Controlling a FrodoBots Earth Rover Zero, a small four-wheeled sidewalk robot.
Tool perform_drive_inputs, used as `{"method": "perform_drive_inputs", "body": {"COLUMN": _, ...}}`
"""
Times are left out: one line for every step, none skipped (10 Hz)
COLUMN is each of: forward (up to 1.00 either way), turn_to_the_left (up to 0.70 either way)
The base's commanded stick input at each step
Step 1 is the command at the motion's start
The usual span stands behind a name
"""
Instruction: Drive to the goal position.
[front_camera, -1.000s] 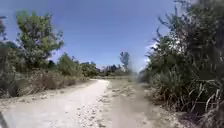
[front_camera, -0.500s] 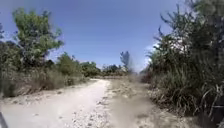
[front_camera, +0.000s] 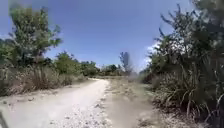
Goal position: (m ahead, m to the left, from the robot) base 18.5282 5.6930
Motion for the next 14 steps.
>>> {"method": "perform_drive_inputs", "body": {"forward": 0.45, "turn_to_the_left": 0.02}}
{"method": "perform_drive_inputs", "body": {"forward": 0.45, "turn_to_the_left": 0.02}}
{"method": "perform_drive_inputs", "body": {"forward": 0.45, "turn_to_the_left": 0.02}}
{"method": "perform_drive_inputs", "body": {"forward": 0.45, "turn_to_the_left": 0.02}}
{"method": "perform_drive_inputs", "body": {"forward": 0.45, "turn_to_the_left": 0.02}}
{"method": "perform_drive_inputs", "body": {"forward": 0.45, "turn_to_the_left": 0.02}}
{"method": "perform_drive_inputs", "body": {"forward": 0.45, "turn_to_the_left": 0.02}}
{"method": "perform_drive_inputs", "body": {"forward": 0.45, "turn_to_the_left": 0.02}}
{"method": "perform_drive_inputs", "body": {"forward": 0.45, "turn_to_the_left": 0.02}}
{"method": "perform_drive_inputs", "body": {"forward": 0.45, "turn_to_the_left": 0.02}}
{"method": "perform_drive_inputs", "body": {"forward": 0.45, "turn_to_the_left": 0.02}}
{"method": "perform_drive_inputs", "body": {"forward": 0.45, "turn_to_the_left": 0.02}}
{"method": "perform_drive_inputs", "body": {"forward": 0.45, "turn_to_the_left": 0.02}}
{"method": "perform_drive_inputs", "body": {"forward": 0.45, "turn_to_the_left": 0.02}}
